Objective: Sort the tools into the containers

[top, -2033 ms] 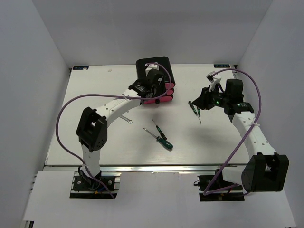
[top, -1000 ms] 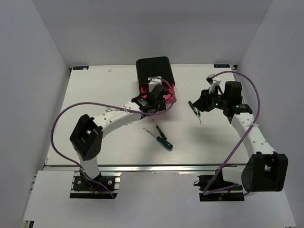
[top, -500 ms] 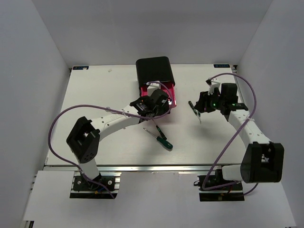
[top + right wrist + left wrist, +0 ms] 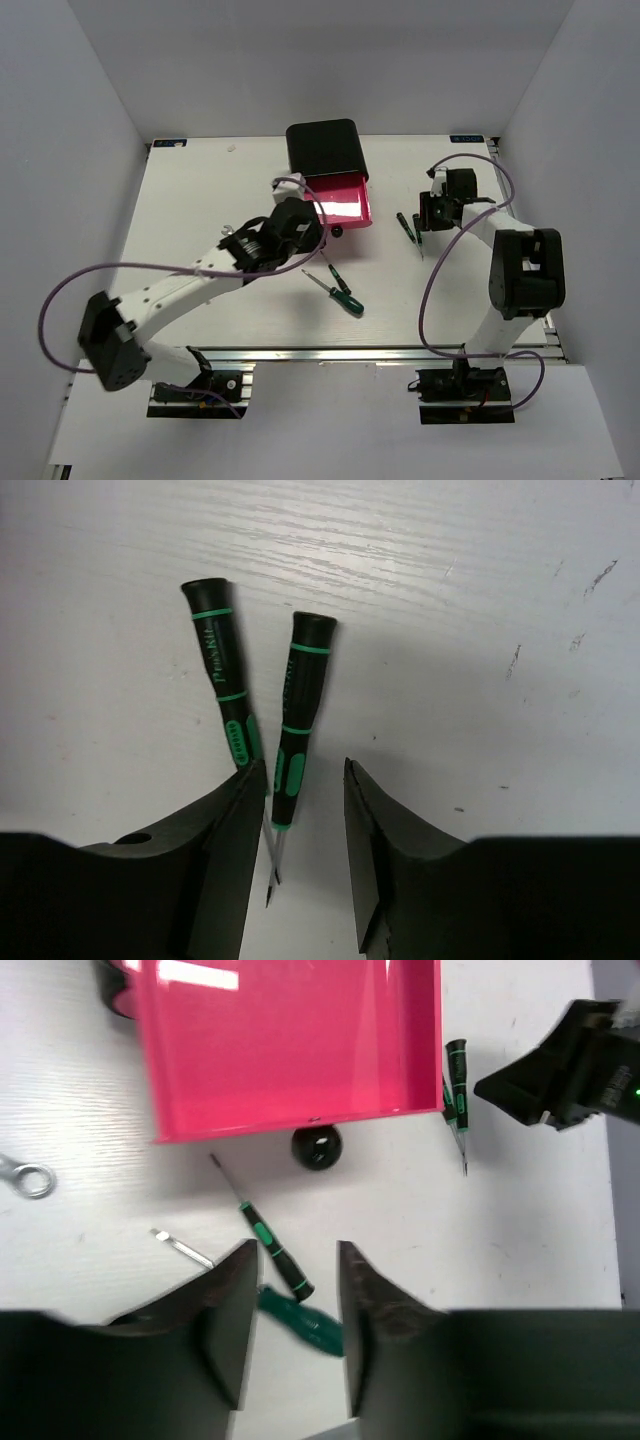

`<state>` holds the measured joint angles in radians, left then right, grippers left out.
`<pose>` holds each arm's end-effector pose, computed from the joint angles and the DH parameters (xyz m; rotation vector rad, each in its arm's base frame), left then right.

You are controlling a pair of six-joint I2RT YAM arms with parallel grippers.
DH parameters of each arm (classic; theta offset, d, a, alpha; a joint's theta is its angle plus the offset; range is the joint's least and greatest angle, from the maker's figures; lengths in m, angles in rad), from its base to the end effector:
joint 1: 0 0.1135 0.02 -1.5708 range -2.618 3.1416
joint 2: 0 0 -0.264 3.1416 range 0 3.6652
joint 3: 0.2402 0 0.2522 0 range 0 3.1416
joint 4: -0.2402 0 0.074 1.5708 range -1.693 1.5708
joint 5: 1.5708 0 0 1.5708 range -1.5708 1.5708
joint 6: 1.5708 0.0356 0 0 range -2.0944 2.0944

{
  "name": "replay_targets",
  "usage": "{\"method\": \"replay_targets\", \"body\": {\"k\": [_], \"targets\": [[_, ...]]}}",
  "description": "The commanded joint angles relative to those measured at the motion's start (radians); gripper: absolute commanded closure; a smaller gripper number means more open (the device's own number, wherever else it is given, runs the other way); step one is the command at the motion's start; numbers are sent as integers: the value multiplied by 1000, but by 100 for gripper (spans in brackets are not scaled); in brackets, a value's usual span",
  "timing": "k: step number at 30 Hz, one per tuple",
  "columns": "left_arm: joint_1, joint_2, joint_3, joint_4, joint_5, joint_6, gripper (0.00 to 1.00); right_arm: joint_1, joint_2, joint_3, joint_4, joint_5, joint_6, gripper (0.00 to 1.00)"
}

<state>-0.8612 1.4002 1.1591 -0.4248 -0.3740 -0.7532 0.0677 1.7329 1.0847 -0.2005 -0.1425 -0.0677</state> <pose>0.2129 -0.2279 0.3073 -0.0839 2.2250 -0.4884 0.3651 0.0298 0.1920 -0.2282 2.4045 0.1723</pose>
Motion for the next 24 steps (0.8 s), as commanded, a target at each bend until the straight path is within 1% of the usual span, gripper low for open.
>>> {"method": "replay_targets", "body": {"k": [1, 2, 3, 5, 6, 8, 11, 15, 20, 24], "targets": [[1, -165, -88, -69, -57, -47, 50, 3, 46, 93, 59, 46, -14, 57], [1, -226, -114, -89, -72, -89, 43, 3, 91, 115, 49, 47, -14, 57], [1, -254, -169, -104, -88, -110, 31, 3, 111, 132, 46, 49, -12, 57], [1, -332, -225, -138, -115, -167, 26, 3, 163, 174, 42, 49, -11, 58], [1, -354, -272, -147, -120, -187, 25, 3, 175, 187, 42, 46, -9, 58], [1, -401, -312, -166, -128, -237, 25, 3, 210, 219, 44, 43, -9, 58], [-1, -428, -358, -164, -131, -262, 24, 9, 249, 254, 32, 41, -9, 59], [1, -406, -349, -167, -134, -262, 24, 20, 263, 247, 21, 50, -11, 61], [1, -368, -340, -109, -108, -252, 23, 29, 251, 215, -4, 99, 29, 63], [1, -342, -329, -59, -86, -248, 23, 29, 220, 170, -7, 96, 52, 65]]}}
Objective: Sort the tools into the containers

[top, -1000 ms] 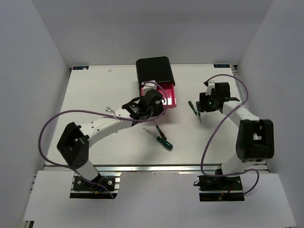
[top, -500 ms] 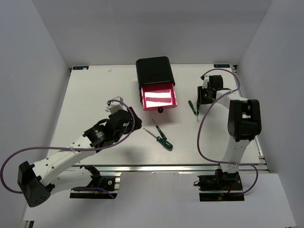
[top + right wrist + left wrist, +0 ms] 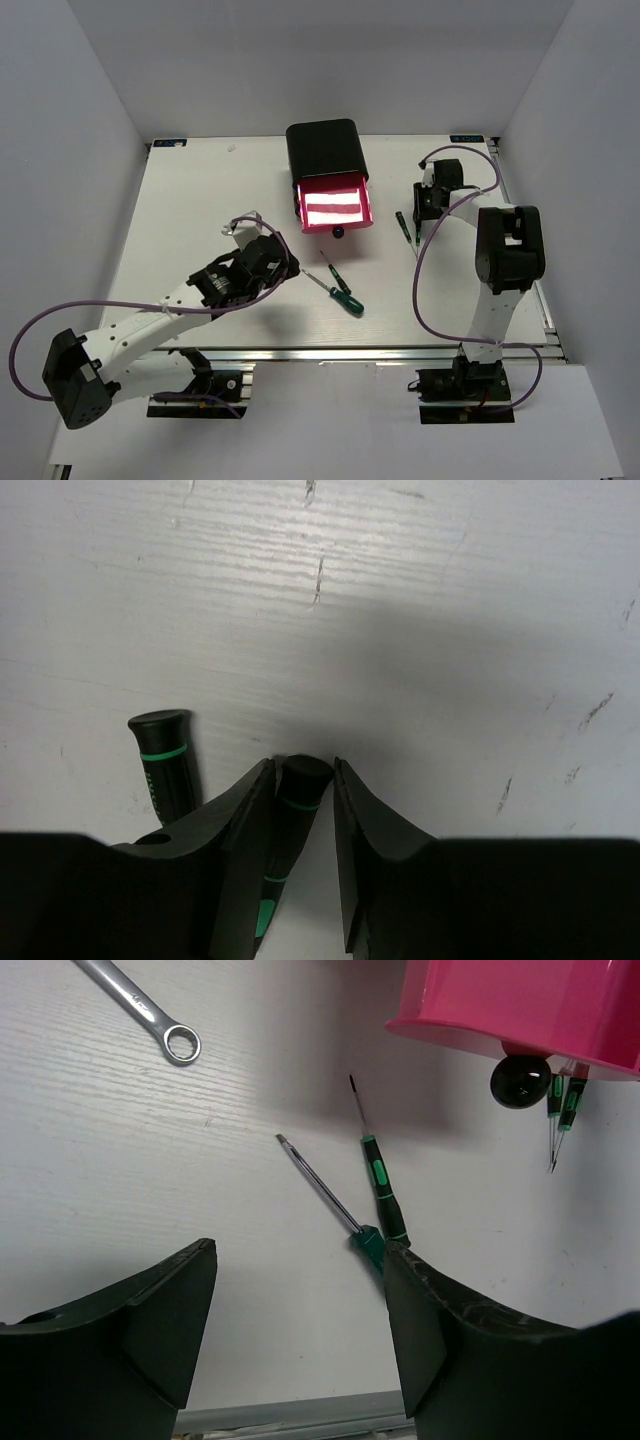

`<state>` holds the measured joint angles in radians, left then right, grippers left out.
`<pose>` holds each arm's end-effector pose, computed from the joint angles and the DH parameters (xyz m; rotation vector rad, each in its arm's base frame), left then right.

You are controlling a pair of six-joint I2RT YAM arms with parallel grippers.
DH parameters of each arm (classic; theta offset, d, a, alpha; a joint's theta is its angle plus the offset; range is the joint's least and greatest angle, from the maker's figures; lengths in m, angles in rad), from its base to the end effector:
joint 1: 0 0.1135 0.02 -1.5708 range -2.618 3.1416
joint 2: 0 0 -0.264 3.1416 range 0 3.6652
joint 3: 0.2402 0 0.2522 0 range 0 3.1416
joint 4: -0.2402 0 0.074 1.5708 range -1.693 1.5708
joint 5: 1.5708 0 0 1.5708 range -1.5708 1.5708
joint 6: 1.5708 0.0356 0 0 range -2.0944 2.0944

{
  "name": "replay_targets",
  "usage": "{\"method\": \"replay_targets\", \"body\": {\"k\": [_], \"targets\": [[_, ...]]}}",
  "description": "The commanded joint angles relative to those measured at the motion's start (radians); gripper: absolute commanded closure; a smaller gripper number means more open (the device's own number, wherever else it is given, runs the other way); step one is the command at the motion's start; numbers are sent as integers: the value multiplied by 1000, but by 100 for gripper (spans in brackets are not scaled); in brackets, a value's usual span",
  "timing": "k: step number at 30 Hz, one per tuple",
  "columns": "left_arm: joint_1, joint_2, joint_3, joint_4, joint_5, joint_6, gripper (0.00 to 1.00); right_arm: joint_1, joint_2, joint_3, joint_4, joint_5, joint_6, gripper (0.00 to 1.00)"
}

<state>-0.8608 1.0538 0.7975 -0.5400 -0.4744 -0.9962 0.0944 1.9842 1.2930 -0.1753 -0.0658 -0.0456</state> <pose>0.1529 -0.1529 0.2634 -0.3790 2.2626 -0.4150 0.4218 0.0423 0.1619 -0.1999 2.4292 0.1020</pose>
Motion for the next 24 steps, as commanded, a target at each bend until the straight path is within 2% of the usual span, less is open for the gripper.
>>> {"method": "replay_targets", "body": {"k": [1, 10, 12, 14, 15, 20, 24], "targets": [[0, 20, 35, 78, 20, -4, 23, 2, -35, -47, -39, 21, 38, 66], [-1, 138, 68, 221, 109, -13, 23, 5, -22, -93, -56, 104, 85, 72], [0, 167, 81, 230, 114, -12, 23, 5, -22, -87, -59, 112, 84, 70], [0, 184, 91, 256, 125, -9, 23, 5, -28, -81, -66, 110, 82, 58], [0, 190, 91, 264, 128, -9, 23, 5, -34, -81, -67, 110, 81, 56], [0, 209, 95, 281, 141, -10, 23, 5, -82, -109, -69, 106, 79, 55], [0, 210, 89, 293, 143, -10, 23, 7, -88, -139, -72, 103, 104, 60]]}}
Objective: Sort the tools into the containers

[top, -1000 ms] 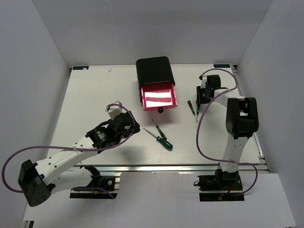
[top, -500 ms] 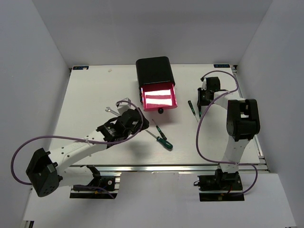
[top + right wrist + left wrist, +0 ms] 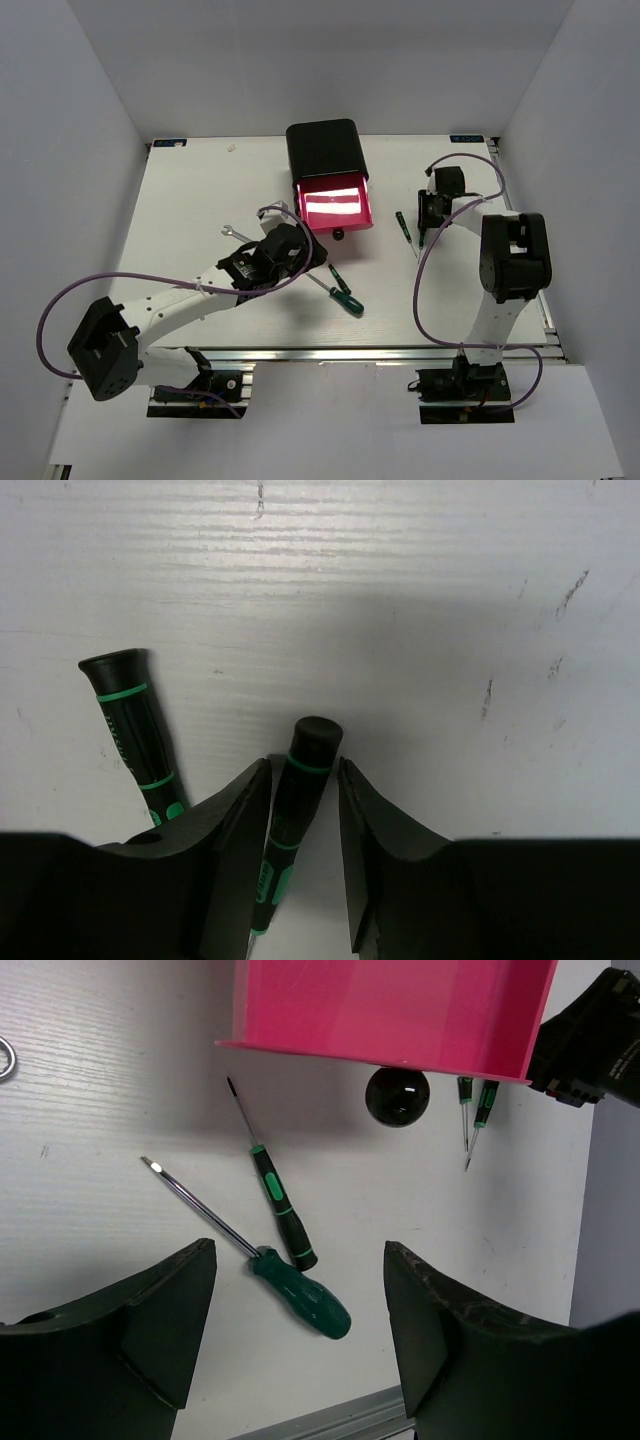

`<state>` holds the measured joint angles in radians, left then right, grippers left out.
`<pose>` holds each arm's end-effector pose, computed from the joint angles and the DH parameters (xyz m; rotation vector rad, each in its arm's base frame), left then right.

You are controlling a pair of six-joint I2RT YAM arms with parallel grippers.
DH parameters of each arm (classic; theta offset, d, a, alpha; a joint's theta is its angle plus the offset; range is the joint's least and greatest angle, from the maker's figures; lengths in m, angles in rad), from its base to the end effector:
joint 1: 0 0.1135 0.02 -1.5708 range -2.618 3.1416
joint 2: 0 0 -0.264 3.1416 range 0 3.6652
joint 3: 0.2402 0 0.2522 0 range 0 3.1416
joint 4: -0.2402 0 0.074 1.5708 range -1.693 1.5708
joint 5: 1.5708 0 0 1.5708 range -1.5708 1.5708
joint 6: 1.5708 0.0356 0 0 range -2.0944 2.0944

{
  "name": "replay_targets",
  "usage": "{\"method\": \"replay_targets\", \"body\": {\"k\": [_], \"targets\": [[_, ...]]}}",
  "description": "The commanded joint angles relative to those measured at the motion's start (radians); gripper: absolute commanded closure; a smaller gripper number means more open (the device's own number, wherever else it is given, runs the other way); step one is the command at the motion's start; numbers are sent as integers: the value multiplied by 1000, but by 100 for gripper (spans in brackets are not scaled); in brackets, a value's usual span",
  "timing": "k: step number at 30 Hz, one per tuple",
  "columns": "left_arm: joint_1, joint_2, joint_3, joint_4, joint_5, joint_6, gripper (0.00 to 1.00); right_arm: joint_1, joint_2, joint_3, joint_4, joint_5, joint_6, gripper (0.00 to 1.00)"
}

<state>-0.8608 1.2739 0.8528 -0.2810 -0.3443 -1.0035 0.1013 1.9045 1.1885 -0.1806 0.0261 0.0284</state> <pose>0.1870 -0.1992 0.2511 -0.3476 2.2719 -0.6158 0.3971 0.0394 0.1618 -0.0786 2.4659 0.0239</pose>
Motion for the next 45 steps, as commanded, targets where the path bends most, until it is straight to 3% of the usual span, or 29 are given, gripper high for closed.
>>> {"method": "replay_targets", "body": {"k": [1, 5, 9, 11, 18, 22, 26, 30, 33, 41, 44, 45], "targets": [[0, -4, 34, 39, 13, -4, 23, -2, -5, -44, -69, 11, 36, 61], [0, 36, 49, 48, 11, -9, 24, 0, 1, -73, -53, -3, 51, 73], [0, 111, 95, 45, 24, -9, 26, -3, -10, -75, -40, -18, 31, 94], [0, 160, 109, 48, 47, -4, 26, -3, -45, -64, -43, -75, -8, 100], [0, 219, 149, 29, 79, 3, 30, -2, -355, -35, -98, -403, -260, 100], [0, 203, 124, 51, 79, 3, 32, 18, -444, 40, -161, -639, -390, 100], [0, 206, 127, 57, 83, 3, 32, 116, -490, 114, -203, -748, -507, 100], [0, 211, 127, 65, 91, 5, 33, 351, -454, 148, -157, -674, -619, 100], [-1, 208, 121, 65, 96, 5, 33, 438, -339, 253, -129, -608, -602, 100], [-10, 208, 109, 89, 102, -4, 34, 486, -101, 551, -207, -528, -674, 99], [-20, 232, 130, 88, 103, 0, 35, 486, -53, 577, -255, -512, -688, 85], [-21, 240, 135, 86, 103, 0, 35, 486, -48, 570, -261, -511, -688, 71]]}}
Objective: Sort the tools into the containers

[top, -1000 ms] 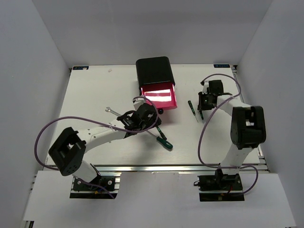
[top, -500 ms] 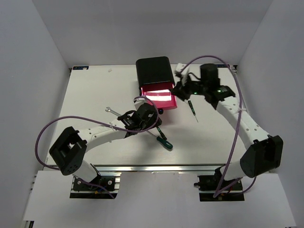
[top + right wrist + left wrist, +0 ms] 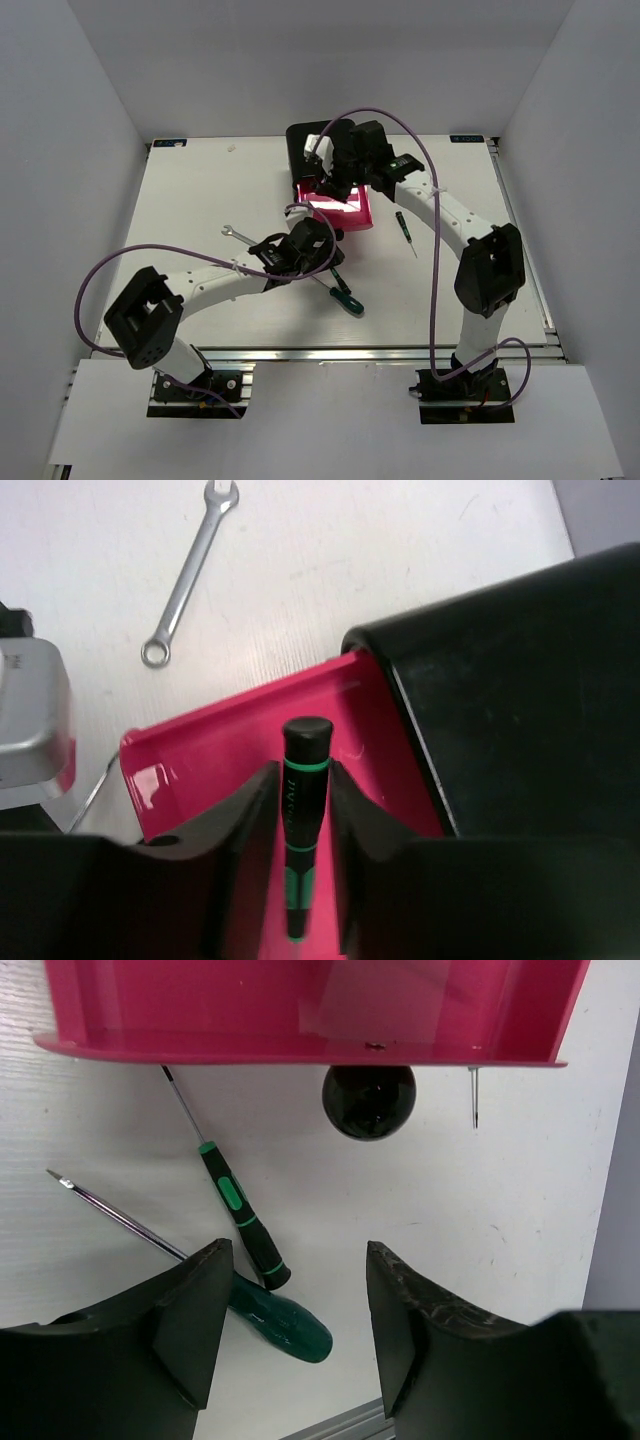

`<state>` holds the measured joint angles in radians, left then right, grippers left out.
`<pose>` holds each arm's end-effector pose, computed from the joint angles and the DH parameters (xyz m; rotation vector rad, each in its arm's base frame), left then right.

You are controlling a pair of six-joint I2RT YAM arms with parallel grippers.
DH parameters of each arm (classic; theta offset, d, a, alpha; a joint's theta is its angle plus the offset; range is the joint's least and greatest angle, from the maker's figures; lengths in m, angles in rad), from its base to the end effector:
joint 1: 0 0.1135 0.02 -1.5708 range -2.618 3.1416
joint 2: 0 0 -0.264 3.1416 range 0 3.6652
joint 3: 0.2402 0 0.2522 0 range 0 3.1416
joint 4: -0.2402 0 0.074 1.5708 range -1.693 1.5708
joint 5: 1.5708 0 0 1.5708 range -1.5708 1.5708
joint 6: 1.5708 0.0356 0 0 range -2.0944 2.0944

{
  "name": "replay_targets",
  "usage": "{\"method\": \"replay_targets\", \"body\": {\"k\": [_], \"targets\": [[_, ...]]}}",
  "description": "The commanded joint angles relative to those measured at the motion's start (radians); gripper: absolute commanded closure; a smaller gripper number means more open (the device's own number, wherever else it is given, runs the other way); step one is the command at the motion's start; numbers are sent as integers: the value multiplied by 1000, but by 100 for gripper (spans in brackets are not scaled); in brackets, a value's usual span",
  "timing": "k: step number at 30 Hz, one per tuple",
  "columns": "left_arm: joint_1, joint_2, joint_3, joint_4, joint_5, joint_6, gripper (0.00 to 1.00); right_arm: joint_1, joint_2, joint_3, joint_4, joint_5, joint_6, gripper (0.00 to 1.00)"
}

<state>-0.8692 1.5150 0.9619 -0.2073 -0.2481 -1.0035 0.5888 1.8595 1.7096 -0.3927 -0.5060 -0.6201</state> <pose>0.2157 -0.2417 0.2247 -0.2882 2.3789 -0.6498 0.3533 0.2567 0.3350 -1.4163 1.5220 0.5136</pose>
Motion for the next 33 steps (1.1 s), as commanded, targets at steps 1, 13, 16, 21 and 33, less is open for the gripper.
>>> {"method": "replay_targets", "body": {"k": [1, 13, 16, 21, 33], "targets": [[-20, 13, 38, 13, 7, -1, 35, -1, -6, 41, -57, 21, -36, 66], [-108, 166, 185, -179, -123, -128, 41, -62, -338, -137, 17, 86, 242, 39], [-132, 235, 257, -288, -167, -161, 41, -182, -433, -211, 41, 41, 321, 42], [-137, 345, 342, -403, -186, -208, 48, -345, -558, -390, 26, -29, 350, 46], [-140, 499, 492, -538, -172, -228, 48, -420, -683, -582, 43, -40, 381, 45]]}}
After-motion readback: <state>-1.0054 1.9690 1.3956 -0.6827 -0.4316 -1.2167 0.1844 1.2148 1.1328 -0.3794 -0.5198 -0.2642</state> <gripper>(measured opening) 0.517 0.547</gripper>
